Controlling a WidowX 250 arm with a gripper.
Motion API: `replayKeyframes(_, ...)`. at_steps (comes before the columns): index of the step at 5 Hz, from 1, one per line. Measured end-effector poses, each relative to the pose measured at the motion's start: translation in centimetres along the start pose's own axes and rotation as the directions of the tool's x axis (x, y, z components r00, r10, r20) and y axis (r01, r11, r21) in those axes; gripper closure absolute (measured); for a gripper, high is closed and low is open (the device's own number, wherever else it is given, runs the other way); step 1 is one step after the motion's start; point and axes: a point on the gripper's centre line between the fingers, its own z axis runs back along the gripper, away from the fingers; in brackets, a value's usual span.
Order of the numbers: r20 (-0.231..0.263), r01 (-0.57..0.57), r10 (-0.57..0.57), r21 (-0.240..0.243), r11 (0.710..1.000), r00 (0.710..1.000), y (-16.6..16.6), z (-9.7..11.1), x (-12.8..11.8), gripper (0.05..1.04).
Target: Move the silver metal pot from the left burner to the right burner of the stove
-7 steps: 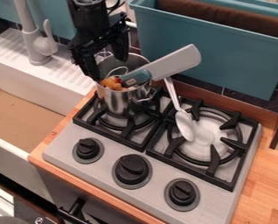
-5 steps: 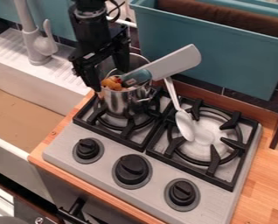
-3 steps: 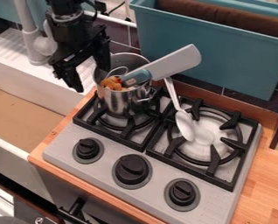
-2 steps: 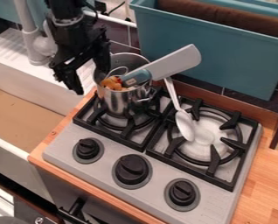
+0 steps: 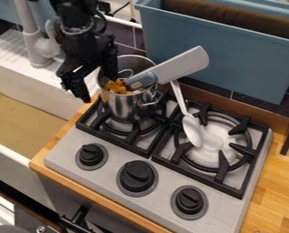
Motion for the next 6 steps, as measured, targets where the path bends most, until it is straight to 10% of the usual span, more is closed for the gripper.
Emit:
replayKeyframes(1,0.001,0.0,0.0,0.001,1.0,1.0,0.06,-0.76,-0.27,0.134)
replayKeyframes(4,-0.009,0.007,-0.007,-0.008,1.0,1.0,0.23,-0.91,-0.23,0.922)
replayKeyframes(6,-0.024,-0.012,0.011,-0.006,1.0,1.0,0.6,-0.93,-0.07,1.03)
